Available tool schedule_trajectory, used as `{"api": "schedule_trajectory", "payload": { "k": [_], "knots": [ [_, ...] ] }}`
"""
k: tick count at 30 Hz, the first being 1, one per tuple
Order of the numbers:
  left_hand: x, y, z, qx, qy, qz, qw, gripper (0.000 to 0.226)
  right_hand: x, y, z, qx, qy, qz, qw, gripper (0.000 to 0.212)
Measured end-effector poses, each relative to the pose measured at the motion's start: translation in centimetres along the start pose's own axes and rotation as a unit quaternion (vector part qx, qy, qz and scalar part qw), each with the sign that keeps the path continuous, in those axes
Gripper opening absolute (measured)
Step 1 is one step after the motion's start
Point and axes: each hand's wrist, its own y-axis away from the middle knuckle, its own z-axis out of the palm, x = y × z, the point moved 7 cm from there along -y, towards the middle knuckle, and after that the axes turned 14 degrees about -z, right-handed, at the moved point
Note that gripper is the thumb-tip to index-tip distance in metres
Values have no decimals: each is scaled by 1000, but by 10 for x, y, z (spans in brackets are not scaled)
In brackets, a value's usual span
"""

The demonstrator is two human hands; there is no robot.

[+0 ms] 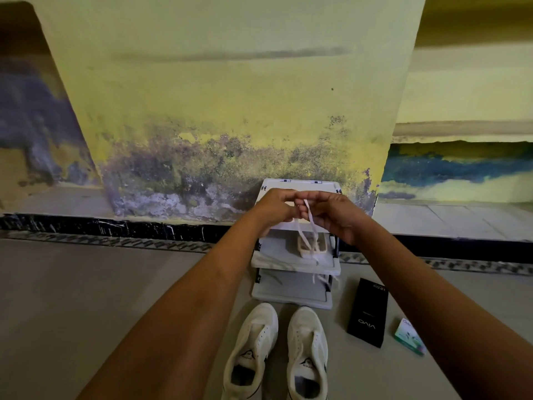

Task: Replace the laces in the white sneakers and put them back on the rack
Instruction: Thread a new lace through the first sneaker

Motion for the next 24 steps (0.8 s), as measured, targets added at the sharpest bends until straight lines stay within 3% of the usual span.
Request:
{"api": "schedule_trajectory", "payload": {
  "k": [4, 11, 14, 18, 24],
  "knots": [
    [-13, -5, -11, 28, 14, -13, 999, 11, 1, 0, -4, 8, 1, -3, 1000, 26],
    [-14, -3, -15, 19, -1, -10, 1000, 38, 7, 3, -10, 20, 144, -12, 989, 20],
    [-14, -4, -8, 1, -16, -21, 1000, 39, -1, 3, -5, 31, 263, -43, 963, 27],
    [-24, -6, -21, 38, 18, -81, 996, 20, -11, 2, -13, 108, 435, -73, 891, 39],
    [-46, 0, -16, -18, -39, -192, 980, 16, -2, 3, -27, 181, 240, -31, 953, 24]
  ]
}}
